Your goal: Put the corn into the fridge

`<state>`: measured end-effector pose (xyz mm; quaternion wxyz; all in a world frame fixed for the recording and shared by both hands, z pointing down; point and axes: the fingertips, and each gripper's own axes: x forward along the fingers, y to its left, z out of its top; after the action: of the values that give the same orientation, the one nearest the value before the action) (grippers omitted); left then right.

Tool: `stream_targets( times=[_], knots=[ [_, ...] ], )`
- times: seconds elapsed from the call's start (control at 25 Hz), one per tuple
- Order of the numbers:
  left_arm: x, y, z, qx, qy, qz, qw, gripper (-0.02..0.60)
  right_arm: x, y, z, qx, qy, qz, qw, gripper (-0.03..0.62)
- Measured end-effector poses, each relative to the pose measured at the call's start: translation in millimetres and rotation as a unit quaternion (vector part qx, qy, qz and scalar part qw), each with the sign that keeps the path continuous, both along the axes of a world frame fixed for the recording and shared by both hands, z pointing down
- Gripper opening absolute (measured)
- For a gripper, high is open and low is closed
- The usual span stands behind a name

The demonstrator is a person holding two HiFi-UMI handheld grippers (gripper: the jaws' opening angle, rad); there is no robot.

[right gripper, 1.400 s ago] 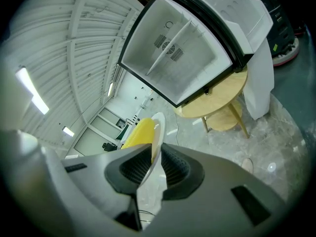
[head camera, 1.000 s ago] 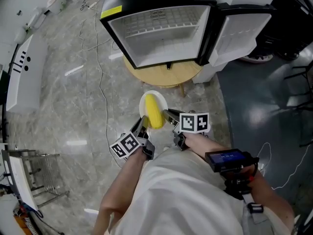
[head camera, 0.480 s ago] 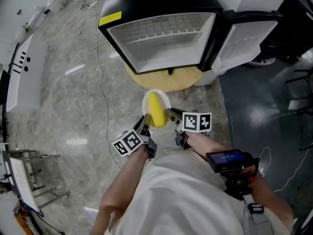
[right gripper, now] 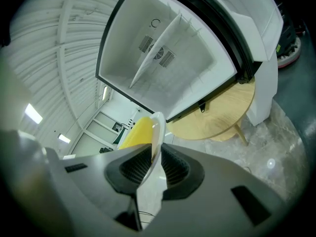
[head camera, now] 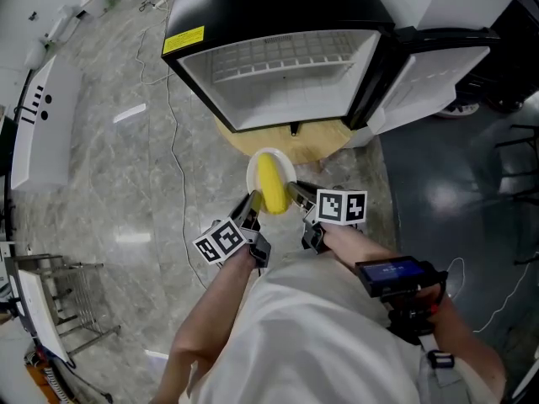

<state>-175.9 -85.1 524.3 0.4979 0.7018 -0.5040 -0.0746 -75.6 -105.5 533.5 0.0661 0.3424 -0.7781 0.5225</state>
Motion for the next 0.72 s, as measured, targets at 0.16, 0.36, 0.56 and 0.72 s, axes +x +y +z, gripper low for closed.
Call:
stream_targets(
  times=[0.16, 0.36, 0.56, 0.72],
  knots=[
    [7, -15, -1, 0.000, 0.000, 0.003, 1.0000, 0.061, 7, -15, 0, -0.001, -0.002, 0.005, 1.000, 0.061],
    [12, -32, 2, 0.002, -0.015, 0.009, 0.9998, 0.061, 14, -33, 1, -0.001, -0.004, 0.007, 1.000, 0.061],
    [18, -48, 6, -0.003, -0.021, 0.012, 0.9997, 0.061, 21, -49, 2, -0.002, -0.003, 0.006, 1.000, 0.061],
    [23, -68, 1, 0.007, -0.013, 0.012, 0.9998, 0.061, 26, -67, 2, 0.004, -0.002, 0.002, 1.000, 0.061]
  ],
)
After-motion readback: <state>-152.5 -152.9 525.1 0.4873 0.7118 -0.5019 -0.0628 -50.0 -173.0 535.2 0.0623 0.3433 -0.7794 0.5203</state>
